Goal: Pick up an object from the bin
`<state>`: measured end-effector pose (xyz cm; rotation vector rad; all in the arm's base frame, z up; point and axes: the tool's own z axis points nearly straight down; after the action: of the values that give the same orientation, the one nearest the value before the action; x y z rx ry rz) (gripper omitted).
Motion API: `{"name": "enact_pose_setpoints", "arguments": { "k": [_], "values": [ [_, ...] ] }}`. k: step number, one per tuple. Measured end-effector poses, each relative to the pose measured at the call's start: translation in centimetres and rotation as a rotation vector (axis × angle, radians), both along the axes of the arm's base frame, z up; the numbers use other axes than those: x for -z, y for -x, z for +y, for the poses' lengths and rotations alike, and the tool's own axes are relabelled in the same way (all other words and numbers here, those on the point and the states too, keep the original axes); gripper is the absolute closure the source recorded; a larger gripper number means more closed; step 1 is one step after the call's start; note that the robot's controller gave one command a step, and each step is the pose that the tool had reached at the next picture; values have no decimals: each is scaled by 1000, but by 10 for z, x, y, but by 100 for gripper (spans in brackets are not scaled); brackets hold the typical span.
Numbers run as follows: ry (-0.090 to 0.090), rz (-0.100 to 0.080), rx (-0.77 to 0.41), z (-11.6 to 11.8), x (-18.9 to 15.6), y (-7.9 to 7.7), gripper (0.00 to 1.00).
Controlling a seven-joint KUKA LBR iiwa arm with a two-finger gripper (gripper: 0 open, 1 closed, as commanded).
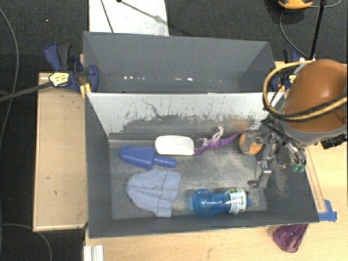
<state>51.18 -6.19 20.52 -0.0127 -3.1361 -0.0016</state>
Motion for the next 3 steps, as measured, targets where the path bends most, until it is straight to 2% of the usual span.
{"name": "enact_pose_setpoints", "arguments": {
  "k": [1,2,3],
  "values": [
    [1,-8,-3,0,-4,-2,0],
    [1,-10,-70,31,66,16,0],
    [0,-7,-196,60,64,30,0]
  ]
}}
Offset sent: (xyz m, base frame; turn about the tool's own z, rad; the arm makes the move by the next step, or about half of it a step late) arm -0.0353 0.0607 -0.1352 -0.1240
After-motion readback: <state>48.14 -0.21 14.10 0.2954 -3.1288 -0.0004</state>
